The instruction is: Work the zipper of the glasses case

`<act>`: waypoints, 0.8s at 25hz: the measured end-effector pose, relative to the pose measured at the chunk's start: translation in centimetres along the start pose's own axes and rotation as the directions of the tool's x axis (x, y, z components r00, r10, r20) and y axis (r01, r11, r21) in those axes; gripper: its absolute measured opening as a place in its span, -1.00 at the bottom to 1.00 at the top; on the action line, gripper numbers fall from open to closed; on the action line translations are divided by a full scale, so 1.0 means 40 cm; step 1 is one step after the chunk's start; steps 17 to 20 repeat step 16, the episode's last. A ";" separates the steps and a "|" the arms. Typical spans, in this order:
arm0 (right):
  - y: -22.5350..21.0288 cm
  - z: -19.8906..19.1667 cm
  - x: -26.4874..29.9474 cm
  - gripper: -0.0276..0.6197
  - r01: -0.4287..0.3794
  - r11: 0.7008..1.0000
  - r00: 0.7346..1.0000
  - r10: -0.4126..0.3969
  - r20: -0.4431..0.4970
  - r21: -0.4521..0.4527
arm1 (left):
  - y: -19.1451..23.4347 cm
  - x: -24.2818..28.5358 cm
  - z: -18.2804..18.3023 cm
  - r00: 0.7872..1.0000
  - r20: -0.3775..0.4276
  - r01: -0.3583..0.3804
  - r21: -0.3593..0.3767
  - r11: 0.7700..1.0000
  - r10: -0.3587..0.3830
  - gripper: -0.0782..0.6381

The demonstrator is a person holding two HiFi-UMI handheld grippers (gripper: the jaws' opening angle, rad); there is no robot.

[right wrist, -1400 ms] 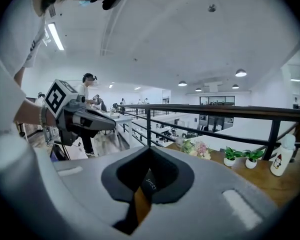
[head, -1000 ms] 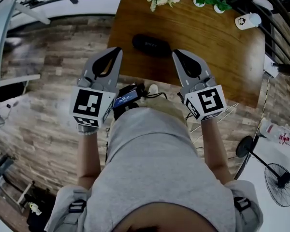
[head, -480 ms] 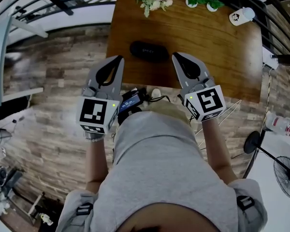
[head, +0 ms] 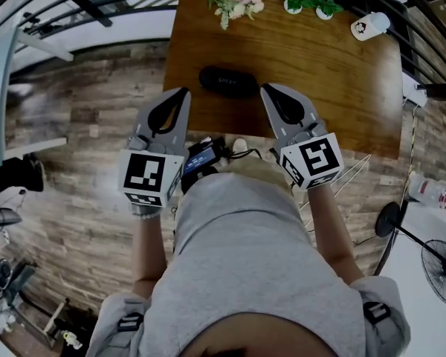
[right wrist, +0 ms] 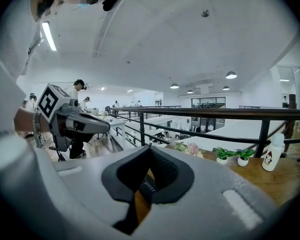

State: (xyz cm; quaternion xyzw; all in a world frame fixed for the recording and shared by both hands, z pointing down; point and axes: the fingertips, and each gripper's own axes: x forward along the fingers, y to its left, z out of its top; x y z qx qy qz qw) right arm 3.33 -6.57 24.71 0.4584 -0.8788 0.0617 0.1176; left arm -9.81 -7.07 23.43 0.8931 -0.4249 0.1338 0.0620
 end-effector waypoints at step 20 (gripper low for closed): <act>0.013 -0.011 0.002 -0.91 -0.002 1.000 1.000 0.003 -0.008 0.007 | 0.019 -0.006 0.000 1.000 0.010 -0.015 -0.002 1.000 0.015 -0.73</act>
